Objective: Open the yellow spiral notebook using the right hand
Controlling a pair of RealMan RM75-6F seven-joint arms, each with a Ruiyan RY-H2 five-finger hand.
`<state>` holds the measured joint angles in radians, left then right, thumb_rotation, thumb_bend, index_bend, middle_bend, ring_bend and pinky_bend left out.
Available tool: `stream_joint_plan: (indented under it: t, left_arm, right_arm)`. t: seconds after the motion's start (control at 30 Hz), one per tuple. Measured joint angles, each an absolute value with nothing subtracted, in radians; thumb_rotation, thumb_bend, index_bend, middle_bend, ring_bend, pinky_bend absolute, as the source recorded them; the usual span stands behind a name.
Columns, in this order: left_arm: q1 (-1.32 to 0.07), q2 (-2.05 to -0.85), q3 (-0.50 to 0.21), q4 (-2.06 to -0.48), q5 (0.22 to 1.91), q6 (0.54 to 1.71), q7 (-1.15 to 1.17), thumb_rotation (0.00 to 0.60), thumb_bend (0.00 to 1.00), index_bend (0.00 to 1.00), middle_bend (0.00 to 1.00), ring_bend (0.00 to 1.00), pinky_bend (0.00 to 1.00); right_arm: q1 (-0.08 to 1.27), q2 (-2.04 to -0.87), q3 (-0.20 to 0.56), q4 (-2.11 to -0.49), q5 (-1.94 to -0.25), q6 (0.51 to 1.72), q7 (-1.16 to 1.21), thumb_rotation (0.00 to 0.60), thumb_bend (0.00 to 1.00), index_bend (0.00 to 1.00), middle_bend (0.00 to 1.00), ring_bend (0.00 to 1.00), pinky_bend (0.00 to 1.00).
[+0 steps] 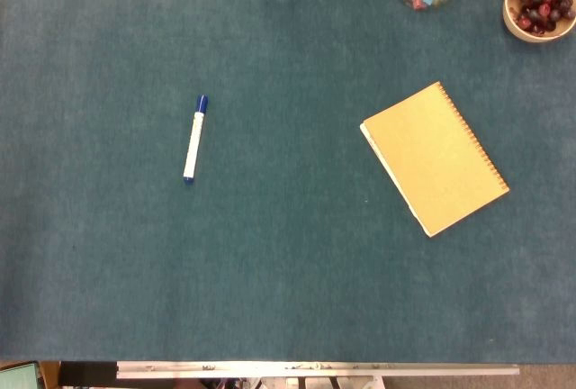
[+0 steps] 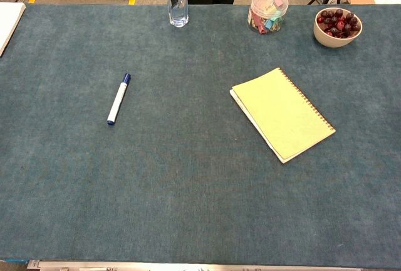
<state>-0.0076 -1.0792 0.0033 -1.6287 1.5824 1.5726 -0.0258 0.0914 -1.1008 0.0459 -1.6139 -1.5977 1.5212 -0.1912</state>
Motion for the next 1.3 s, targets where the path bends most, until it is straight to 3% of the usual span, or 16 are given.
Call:
stream_joint_plan:
  t: [0.53, 0.93, 1.3]
  left_arm:
    - [-0.006, -1.087, 0.006, -1.613, 1.578, 1.569, -0.046, 0.600, 0.49, 0.08, 0.11, 0.02, 0.06]
    - [0.004, -1.088, 0.011, -1.604, 1.576, 1.576, -0.060, 0.600, 0.49, 0.08, 0.11, 0.02, 0.06]
    - [0.012, -1.093, 0.016, -1.589, 1.568, 1.575, -0.073, 0.600, 0.49, 0.08, 0.11, 0.02, 0.06]
  right_arm:
    - [0.141, -1.064, 0.055, -1.680, -1.585, 1.430, -0.224, 0.600, 0.25, 0.29, 0.32, 0.13, 0.18]
    - [0.291, -1.022, 0.102, -1.822, -1.366, 1.129, -0.307, 0.600, 0.35, 0.24, 0.33, 0.17, 0.22]
    - [0.469, -1.110, 0.133, -1.799, -1.146, 0.932, -0.448, 0.600, 0.37, 0.17, 0.32, 0.17, 0.22]
